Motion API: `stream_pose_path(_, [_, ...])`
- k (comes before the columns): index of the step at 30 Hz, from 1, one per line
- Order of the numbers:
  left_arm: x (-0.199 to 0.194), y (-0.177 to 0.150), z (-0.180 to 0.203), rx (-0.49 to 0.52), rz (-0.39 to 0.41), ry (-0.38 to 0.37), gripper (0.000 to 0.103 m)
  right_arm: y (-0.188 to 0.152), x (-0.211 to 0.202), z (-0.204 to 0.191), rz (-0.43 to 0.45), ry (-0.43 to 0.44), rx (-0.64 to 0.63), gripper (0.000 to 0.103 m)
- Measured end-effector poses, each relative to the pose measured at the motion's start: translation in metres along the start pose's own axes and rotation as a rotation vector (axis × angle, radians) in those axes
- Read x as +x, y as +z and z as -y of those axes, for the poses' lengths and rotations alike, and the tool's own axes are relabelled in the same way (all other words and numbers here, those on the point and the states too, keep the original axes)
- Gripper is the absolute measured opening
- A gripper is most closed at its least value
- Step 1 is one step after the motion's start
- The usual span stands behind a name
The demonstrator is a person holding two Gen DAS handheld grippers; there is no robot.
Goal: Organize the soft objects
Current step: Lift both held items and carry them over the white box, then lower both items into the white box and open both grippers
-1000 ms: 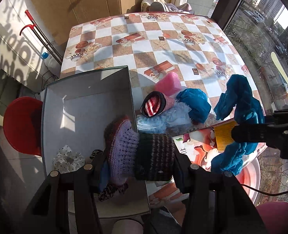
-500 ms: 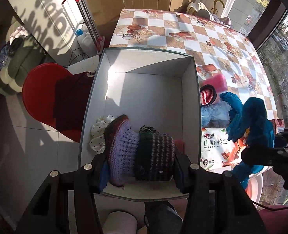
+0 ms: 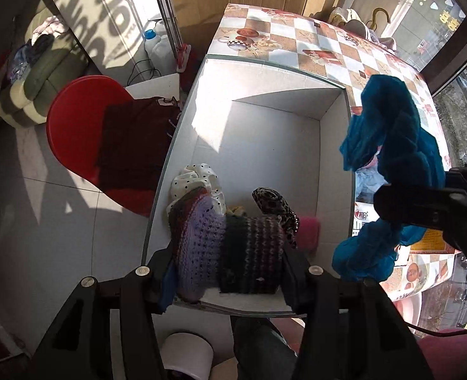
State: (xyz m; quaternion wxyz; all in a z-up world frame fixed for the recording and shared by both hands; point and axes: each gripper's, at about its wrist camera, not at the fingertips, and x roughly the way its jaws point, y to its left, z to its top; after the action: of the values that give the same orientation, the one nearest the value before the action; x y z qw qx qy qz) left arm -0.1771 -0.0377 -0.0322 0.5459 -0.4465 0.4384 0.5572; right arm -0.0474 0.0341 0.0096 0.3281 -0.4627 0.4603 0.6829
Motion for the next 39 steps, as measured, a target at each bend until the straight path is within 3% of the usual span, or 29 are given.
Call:
stream_pose_path(11, [0.009, 0.003, -0.001, 0.011, -0.036, -0.005, 0.057, 0.001, 0.014, 0.002, -0.026, -0.001, 0.012, 0.032])
stream_pose_path(39, [0.013, 0.016, 0.006, 0.044, -0.032, -0.003, 0.057, 0.012, 0.017, 0.01, -0.03, 0.014, 0.03, 0.032])
